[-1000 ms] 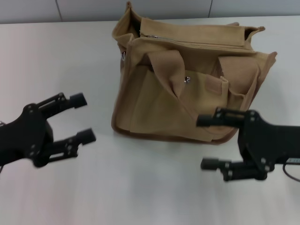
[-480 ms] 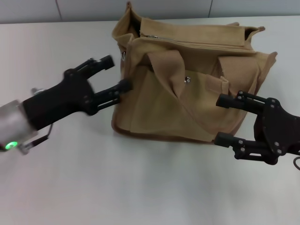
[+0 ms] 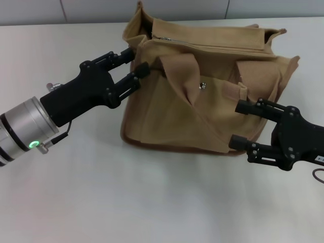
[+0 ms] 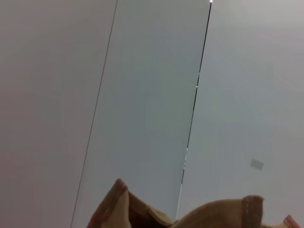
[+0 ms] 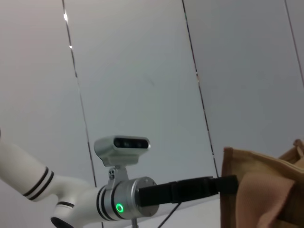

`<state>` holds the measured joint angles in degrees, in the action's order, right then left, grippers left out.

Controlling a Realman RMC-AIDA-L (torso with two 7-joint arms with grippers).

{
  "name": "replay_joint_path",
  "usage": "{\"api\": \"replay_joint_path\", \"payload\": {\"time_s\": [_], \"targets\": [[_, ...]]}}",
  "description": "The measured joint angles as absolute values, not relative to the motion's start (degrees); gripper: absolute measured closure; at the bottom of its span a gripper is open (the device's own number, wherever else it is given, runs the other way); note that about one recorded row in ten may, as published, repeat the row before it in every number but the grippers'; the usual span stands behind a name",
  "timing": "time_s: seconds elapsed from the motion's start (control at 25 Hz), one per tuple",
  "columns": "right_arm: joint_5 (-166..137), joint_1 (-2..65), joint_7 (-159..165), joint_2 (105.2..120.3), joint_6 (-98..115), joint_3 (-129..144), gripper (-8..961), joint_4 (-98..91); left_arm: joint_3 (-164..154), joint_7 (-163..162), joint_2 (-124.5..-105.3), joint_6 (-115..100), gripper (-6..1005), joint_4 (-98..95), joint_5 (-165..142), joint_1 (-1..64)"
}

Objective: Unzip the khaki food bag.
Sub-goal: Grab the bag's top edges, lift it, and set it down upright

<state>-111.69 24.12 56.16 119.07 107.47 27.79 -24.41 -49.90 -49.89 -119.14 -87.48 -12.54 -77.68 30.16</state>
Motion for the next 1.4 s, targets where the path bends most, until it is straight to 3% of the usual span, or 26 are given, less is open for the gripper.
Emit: {"api": "replay_joint_path", "payload": {"time_s": [0.44,1.0,1.4], "targets": [[-111.71,24.08,56.16,119.09,107.22,26.63,160,-24.34,-49.92,-45.95,-119.17,-88.88,873,-12.03,-77.49,30.14],[-111.66,23.61,56.76,119.11,107.98,21.44,161,-24.15,-41.41,-49.19,-118.24,-92.80,966,-28.67,-72.24,23.01],[-111.33,23.73,51.98,119.22,105.53,14.74,161,-20.19,-54.69,-42.25,-118.81,-94.95,964,-19.68,-73.72,26.68]]}}
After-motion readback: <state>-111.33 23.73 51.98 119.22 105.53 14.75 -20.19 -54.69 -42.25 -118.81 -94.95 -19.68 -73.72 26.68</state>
